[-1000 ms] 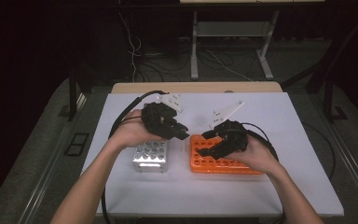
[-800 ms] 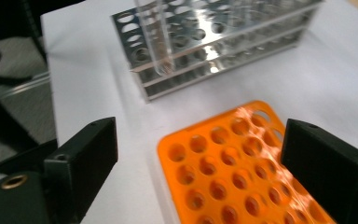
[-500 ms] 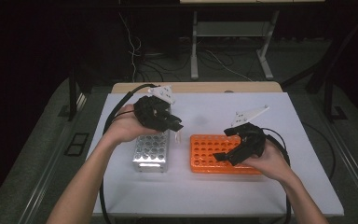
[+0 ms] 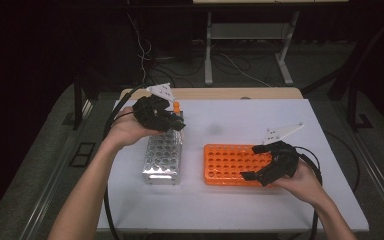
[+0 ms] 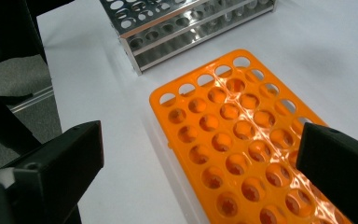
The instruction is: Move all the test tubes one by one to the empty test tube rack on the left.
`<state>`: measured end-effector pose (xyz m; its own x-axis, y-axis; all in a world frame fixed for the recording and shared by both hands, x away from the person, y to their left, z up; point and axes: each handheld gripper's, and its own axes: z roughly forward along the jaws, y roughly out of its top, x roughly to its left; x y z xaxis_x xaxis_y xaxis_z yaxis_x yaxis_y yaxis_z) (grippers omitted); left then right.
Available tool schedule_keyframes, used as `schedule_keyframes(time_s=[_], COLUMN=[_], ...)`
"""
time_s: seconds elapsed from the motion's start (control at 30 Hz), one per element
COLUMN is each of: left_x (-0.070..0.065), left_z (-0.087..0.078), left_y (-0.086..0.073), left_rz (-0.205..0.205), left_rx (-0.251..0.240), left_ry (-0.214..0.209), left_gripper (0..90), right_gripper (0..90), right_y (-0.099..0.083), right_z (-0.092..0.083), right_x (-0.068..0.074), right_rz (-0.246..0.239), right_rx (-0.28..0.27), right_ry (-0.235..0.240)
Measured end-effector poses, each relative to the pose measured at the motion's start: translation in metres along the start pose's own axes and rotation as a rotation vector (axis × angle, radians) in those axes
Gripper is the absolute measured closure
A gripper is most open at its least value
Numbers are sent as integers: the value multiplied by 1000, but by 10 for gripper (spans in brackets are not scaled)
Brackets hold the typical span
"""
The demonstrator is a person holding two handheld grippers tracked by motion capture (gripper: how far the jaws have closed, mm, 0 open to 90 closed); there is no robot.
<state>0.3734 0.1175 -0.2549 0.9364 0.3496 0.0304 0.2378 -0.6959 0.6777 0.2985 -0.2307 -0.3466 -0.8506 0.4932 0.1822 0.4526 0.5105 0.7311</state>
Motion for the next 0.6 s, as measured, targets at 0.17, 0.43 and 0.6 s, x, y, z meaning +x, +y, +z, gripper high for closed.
schedule_keyframes(time_s=[0.17,0.43,0.6], left_x=[7,19,23], left_z=[0,3,8], left_y=[-5,-16,-23], left_rz=[-19,-54,-72], left_rx=[5,11,14], left_ry=[24,56,63], left_gripper=[743,743,743], right_gripper=[3,3,3], right_y=[-9,-24,-34], right_z=[-4,-9,-11], right_x=[0,1,2], right_rz=[14,44,58], right_rx=[-14,-54,-71], right_ry=[1,8,2])
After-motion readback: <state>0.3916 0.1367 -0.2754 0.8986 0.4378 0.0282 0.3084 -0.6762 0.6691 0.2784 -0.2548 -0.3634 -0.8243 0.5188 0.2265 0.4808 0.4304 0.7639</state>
